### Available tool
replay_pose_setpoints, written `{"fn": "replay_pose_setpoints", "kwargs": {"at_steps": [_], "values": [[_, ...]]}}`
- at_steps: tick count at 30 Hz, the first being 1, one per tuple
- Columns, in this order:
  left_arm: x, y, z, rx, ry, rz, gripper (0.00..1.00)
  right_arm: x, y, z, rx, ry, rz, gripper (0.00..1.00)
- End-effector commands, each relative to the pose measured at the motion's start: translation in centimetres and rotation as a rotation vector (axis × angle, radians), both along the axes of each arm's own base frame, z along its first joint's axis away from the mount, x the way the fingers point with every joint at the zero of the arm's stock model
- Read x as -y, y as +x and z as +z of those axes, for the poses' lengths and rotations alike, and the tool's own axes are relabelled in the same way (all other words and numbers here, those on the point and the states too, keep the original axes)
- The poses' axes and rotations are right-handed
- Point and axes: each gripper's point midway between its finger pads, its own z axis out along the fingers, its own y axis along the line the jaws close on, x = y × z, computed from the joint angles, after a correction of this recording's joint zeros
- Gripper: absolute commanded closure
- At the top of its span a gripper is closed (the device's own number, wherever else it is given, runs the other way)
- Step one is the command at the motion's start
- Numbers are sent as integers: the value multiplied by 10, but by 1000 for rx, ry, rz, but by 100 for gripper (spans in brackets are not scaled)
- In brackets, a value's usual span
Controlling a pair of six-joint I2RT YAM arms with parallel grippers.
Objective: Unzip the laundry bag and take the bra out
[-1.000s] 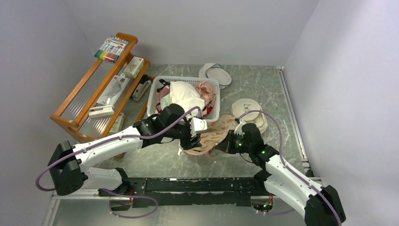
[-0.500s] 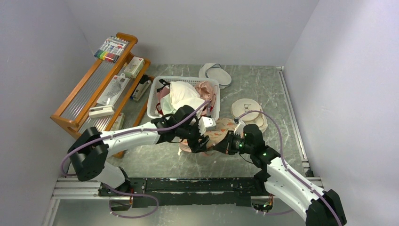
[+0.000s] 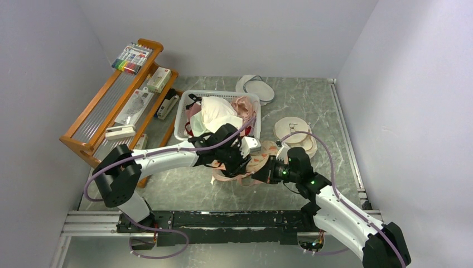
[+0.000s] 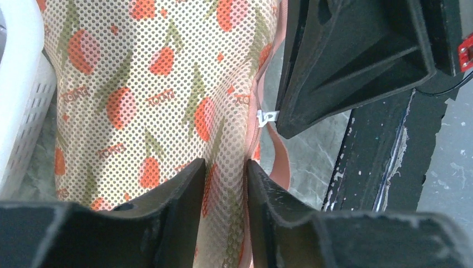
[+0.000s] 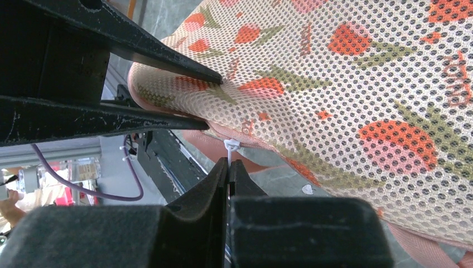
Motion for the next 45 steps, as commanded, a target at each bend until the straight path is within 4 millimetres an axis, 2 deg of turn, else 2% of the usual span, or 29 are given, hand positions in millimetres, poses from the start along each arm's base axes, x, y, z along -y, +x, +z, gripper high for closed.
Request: {"fn": "replay_pose_setpoints", "kwargs": {"at_steps": [1,6,9,13,16,20,24,26,30,32,34,38,42,45], "values": [[3,2,4,-7,8,0,61,-5,3,10,36,16,18,100],[-2,6,4,16,41,3,81,4,6,2,8,-45,-25,100],[-8,11,4,48,71,10,92,21,12,-12,-26,-124,-138,100],[-17,17,4,91,108,27,93,55,20,-38,-127,-245,-375,100],[-24,22,3,119,141,47,93,90,18,-57,-243,-367,-605,100],[-30,25,2,141,166,54,93,131,29,-54,-225,-474,-847,100],[-35,28,-1,158,187,60,93,151,42,-43,-153,-512,-966,100],[-37,28,-1,162,198,59,93,148,47,-39,-121,-523,-932,100],[-34,21,4,150,175,19,90,105,50,-26,-52,-489,-604,100],[-30,15,10,138,143,-17,79,85,46,-21,-19,-440,-462,100],[-25,8,19,127,97,-50,64,67,41,-13,14,-360,-359,100],[-18,2,51,172,-31,-66,43,28,17,8,64,-157,-137,100],[-12,-8,88,236,-226,-87,30,11,-3,19,41,-43,-29,100],[-10,-19,97,236,-311,-115,17,4,-11,25,30,9,16,100]]}}
